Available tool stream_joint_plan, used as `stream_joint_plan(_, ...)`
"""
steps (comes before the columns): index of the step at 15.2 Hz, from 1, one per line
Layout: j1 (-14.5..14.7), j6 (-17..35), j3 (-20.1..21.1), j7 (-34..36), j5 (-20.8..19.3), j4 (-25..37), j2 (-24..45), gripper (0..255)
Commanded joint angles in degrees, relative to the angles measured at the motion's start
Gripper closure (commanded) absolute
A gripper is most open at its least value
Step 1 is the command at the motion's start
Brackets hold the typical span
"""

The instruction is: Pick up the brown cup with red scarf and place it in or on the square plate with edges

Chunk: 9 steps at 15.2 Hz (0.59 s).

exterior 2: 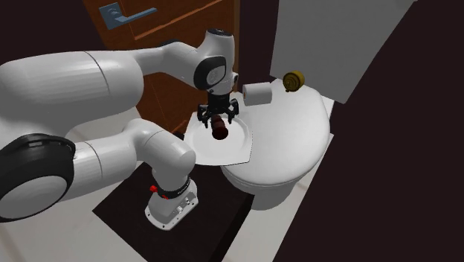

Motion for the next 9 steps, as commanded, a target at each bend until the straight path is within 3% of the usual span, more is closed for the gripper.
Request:
stream_joint_plan(1, 0.35, -3.57, 0.48, 0.04, 0.57, 3.36, -0.15, 0)
stream_joint_plan(9, 0.47, -5.06, 0.66, 0.02, 0.78, 4.89, -0.12, 0)
